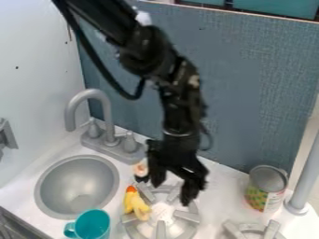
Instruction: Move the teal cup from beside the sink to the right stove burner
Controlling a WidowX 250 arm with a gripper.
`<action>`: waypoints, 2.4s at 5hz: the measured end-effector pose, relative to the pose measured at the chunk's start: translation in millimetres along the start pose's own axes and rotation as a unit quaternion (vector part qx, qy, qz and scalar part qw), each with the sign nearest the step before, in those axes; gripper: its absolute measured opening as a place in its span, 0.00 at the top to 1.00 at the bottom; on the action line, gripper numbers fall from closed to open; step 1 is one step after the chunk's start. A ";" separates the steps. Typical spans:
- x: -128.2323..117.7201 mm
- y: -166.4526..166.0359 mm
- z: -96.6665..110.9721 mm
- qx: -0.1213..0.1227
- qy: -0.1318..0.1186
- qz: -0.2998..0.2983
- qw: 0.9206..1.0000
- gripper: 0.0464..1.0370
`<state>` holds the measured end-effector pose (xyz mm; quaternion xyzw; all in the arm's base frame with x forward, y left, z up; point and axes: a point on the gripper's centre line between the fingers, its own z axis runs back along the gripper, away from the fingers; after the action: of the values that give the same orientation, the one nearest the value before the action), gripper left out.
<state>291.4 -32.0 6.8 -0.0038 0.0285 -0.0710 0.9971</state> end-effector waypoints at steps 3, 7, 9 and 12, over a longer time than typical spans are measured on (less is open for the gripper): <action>-43.6 55.2 -49.3 0.041 0.119 0.038 0.991 0.04; -58.9 63.3 -75.1 0.074 0.102 0.017 0.992 0.04; -59.9 60.3 -98.5 0.060 0.123 0.005 0.991 0.04; -57.6 70.7 -103.0 0.060 0.135 0.033 0.988 0.65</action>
<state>238.5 45.8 -93.6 0.0669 0.1584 -0.0395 0.9843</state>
